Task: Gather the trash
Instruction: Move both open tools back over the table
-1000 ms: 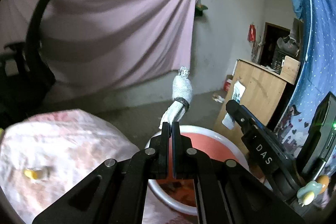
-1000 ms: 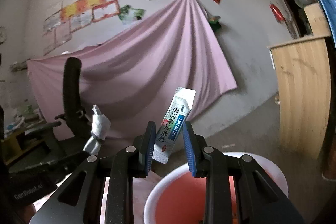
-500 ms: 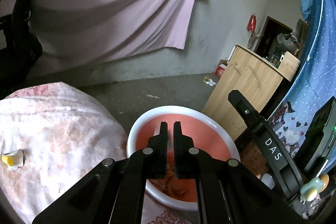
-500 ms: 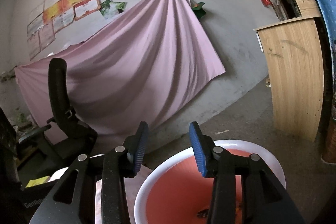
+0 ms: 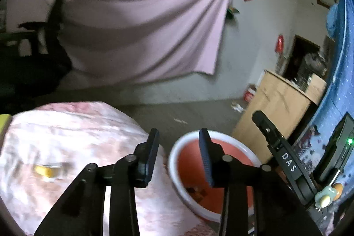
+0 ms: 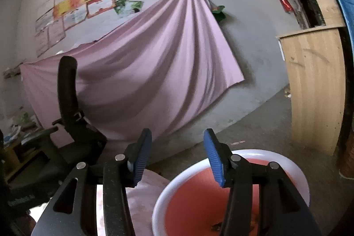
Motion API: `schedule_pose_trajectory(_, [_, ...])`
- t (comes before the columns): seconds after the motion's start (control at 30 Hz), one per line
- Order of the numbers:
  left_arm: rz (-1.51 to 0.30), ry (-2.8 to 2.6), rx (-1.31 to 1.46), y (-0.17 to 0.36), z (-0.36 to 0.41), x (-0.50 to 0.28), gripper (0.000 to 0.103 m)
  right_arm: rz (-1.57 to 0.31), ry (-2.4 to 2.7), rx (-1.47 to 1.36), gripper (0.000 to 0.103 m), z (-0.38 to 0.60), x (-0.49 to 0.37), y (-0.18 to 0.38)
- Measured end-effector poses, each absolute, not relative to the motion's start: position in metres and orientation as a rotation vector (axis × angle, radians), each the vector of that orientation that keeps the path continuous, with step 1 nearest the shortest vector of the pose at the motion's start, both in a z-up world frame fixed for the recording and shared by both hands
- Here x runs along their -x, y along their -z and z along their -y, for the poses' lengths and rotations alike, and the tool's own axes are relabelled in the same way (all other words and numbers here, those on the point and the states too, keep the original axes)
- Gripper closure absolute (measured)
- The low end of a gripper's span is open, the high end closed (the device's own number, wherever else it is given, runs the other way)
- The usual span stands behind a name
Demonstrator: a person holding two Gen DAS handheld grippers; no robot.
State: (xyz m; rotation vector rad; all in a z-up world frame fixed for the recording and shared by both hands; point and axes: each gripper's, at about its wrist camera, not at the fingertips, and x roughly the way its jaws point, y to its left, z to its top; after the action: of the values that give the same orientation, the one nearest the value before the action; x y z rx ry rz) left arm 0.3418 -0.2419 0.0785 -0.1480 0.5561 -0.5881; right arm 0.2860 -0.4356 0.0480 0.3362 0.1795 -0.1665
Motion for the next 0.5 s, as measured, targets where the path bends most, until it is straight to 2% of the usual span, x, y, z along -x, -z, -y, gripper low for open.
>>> schedule_pose_trajectory(0.07, [-0.526, 0.548, 0.151, -0.082, 0.227, -0.338, 0.067, -0.171, 0.155, -0.318, 0.053, 0.425, -0.287, -0.050])
schedule_pose_trajectory(0.1, [-0.505, 0.521, 0.152, -0.084, 0.217, -0.335, 0.061, -0.165, 0.150, -0.311, 0.050, 0.420, -0.287, -0.051])
schedule_pose_trajectory(0.17, [-0.454, 0.468, 0.161, -0.086, 0.196, -0.327, 0.054, -0.148, 0.131, -0.296, 0.042, 0.409, -0.287, -0.054])
schedule_pose_trajectory(0.2, [-0.436, 0.450, 0.162, -0.086, 0.188, -0.325, 0.052, -0.137, 0.120, -0.290, 0.033, 0.403, -0.287, -0.055])
schedule_pose_trajectory(0.27, [-0.395, 0.403, 0.160, -0.087, 0.170, -0.318, 0.041, -0.122, 0.102, -0.275, 0.028, 0.393, -0.287, -0.057])
schedule_pose_trajectory(0.33, [-0.353, 0.344, 0.163, -0.086, 0.152, -0.311, 0.000, -0.114, 0.089, -0.253, 0.024, 0.381, -0.287, -0.059])
schedule_pose_trajectory(0.43, [-0.261, 0.235, 0.198, -0.081, 0.121, -0.300, 0.001, -0.095, 0.084, -0.221, 0.014, 0.364, -0.288, -0.061])
schedule_pose_trajectory(0.5, [-0.248, 0.184, 0.210, -0.077, 0.100, -0.297, 0.001, -0.079, 0.076, -0.199, 0.002, 0.352, -0.288, -0.062])
